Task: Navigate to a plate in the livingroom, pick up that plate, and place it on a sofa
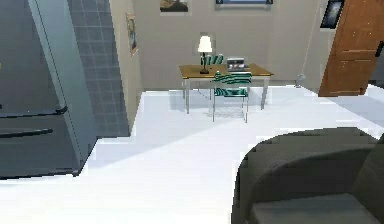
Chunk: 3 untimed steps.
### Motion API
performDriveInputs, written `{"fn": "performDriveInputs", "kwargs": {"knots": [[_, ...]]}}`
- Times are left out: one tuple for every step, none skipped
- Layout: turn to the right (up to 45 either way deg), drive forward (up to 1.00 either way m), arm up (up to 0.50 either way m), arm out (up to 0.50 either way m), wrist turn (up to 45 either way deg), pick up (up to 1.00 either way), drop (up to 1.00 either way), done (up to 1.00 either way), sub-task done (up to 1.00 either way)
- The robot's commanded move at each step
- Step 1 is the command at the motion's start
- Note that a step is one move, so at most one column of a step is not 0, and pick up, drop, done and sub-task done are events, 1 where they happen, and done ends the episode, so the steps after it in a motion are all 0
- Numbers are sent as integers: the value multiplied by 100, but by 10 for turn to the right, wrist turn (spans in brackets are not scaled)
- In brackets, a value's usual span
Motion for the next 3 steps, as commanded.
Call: {"fn": "performDriveInputs", "kwargs": {"knots": [[0, 0, 10, 0, 0, 0, 0, 0, 0], [0, 0, 0, -8, 0, 0, 0, 0, 0], [0, 0, 0, 0, 0, 0, 0, 100, 0]]}}
